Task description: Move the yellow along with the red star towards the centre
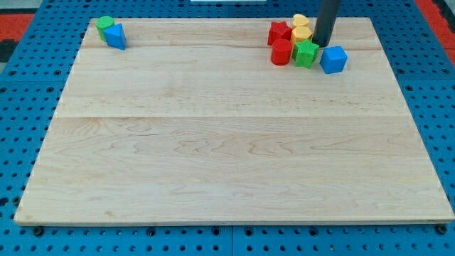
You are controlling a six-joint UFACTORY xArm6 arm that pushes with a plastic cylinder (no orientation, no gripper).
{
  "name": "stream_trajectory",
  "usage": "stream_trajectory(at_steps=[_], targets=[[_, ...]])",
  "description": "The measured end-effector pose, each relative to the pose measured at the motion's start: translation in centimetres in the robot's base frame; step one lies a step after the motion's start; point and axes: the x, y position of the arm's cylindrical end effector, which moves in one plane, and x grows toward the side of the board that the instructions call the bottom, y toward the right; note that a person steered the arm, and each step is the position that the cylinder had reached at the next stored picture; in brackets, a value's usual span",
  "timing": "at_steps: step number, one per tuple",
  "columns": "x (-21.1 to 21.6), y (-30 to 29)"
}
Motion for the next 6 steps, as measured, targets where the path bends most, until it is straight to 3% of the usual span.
stream_trajectory(at_steps=[1, 2, 4, 6], targets=[[-4.6, 1.5], [-6.1, -3.0], [-3.4, -9.5], [5.2, -9.6]])
